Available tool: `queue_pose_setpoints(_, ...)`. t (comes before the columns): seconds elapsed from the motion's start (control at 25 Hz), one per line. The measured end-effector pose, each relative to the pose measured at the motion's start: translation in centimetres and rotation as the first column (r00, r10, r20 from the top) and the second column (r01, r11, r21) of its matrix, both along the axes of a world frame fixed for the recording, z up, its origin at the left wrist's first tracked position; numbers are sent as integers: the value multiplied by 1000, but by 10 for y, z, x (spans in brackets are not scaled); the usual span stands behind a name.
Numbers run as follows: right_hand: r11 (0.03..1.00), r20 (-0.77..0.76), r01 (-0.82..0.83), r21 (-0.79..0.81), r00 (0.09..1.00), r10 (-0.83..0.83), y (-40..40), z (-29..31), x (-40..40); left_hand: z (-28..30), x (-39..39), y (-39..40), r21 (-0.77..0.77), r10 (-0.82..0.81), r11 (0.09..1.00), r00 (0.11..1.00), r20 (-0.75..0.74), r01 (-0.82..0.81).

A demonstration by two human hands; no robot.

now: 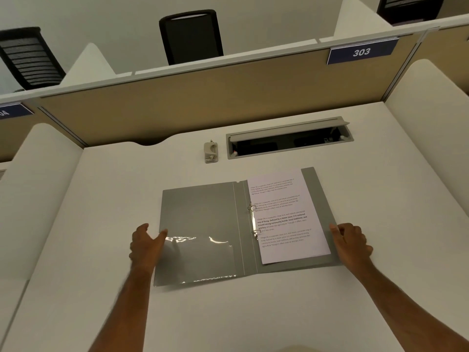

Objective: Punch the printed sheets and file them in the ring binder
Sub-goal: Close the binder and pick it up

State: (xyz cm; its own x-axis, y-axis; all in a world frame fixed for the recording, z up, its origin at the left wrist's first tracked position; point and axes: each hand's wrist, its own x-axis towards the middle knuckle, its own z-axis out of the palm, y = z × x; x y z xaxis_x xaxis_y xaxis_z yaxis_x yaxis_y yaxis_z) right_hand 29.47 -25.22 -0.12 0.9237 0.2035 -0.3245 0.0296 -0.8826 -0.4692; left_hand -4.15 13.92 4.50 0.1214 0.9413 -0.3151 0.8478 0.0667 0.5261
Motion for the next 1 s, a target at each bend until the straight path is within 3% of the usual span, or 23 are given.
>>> queue_pose_setpoints(0.12,1000,-25,-12,10,1000,12,-2,-3,-3,-2,-7,-4,-156,107,984,980,165,-81)
queue_pose_setpoints(0.28,993,-43,12,117,999,-7,-4,-2,-10,6,-5,-16,-261,173,958,968,181,-122)
queue_pose_setpoints(0.64,953,-105,33,301,994,-2,-6,16,-20,50,-2,-22,-48,5,999,951,308,10)
queue_pose_setpoints(0.84,911,-128,68,406,992,-17,-5,32,-22,104,24,-51,59,-80,996,889,450,60)
queue_pose_setpoints(1.0,883,-175,101,459,984,-22,-4,44,-24,138,53,-82,61,-197,979,812,549,197)
